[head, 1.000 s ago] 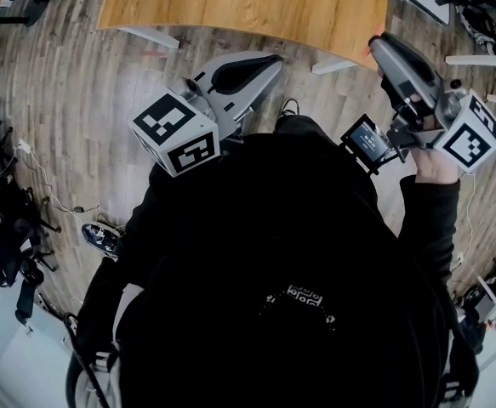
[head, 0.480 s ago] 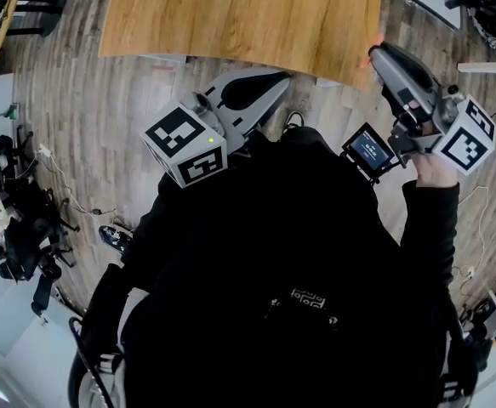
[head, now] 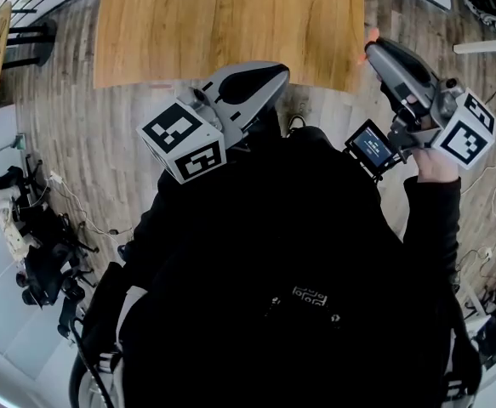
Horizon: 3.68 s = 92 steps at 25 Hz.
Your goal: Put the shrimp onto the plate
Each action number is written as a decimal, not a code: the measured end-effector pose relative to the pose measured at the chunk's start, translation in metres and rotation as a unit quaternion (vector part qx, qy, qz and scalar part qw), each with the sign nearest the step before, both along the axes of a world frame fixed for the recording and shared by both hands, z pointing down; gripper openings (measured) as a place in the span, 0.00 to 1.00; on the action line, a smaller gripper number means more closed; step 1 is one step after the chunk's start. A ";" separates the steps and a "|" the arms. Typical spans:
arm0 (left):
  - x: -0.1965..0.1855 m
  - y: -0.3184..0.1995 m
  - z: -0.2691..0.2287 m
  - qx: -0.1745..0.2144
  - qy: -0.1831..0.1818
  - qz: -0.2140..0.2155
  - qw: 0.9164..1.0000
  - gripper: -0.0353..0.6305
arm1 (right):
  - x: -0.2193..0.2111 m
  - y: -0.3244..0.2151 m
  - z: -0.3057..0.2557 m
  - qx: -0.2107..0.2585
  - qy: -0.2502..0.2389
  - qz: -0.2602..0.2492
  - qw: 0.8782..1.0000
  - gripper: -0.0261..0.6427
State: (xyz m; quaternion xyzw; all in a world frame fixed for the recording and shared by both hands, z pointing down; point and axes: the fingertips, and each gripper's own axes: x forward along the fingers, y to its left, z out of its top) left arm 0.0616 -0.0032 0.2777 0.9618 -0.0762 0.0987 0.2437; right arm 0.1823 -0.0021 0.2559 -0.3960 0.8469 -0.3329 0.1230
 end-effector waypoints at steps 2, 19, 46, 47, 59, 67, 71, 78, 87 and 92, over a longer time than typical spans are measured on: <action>0.010 -0.007 -0.002 0.004 0.007 0.023 1.000 0.06 | 0.008 -0.001 -0.002 0.001 0.007 0.020 1.000 0.14; 0.038 -0.112 -0.010 0.010 0.043 0.129 0.991 0.06 | 0.022 -0.079 -0.020 0.000 0.037 0.117 0.992 0.14; 0.004 -0.185 0.046 -0.059 0.007 0.131 0.990 0.06 | 0.002 -0.157 -0.008 -0.049 0.063 0.132 0.988 0.14; 0.005 -0.186 0.045 -0.057 0.005 0.130 0.990 0.06 | 0.002 -0.157 -0.007 -0.050 0.068 0.128 0.988 0.14; -0.015 -0.194 0.018 -0.054 0.020 0.075 0.996 0.06 | -0.009 -0.179 -0.011 -0.047 0.063 0.067 0.995 0.14; -0.002 -0.198 0.021 -0.054 0.018 0.034 0.998 0.06 | 0.014 -0.188 -0.004 -0.046 0.062 0.044 0.996 0.14; -0.010 -0.185 0.027 -0.046 0.014 0.020 0.999 0.06 | 0.008 -0.175 0.004 -0.036 0.064 0.035 0.997 0.14; 0.007 -0.206 0.039 -0.050 0.009 0.005 0.999 0.06 | 0.027 -0.202 0.025 -0.044 0.056 0.020 0.997 0.14; 0.004 -0.206 0.042 -0.055 0.003 -0.013 0.998 0.06 | 0.034 -0.203 0.034 -0.058 0.060 0.014 0.996 0.14; 0.003 -0.210 0.048 -0.063 -0.005 -0.025 0.998 0.06 | 0.039 -0.210 0.043 -0.068 0.061 0.006 0.996 0.14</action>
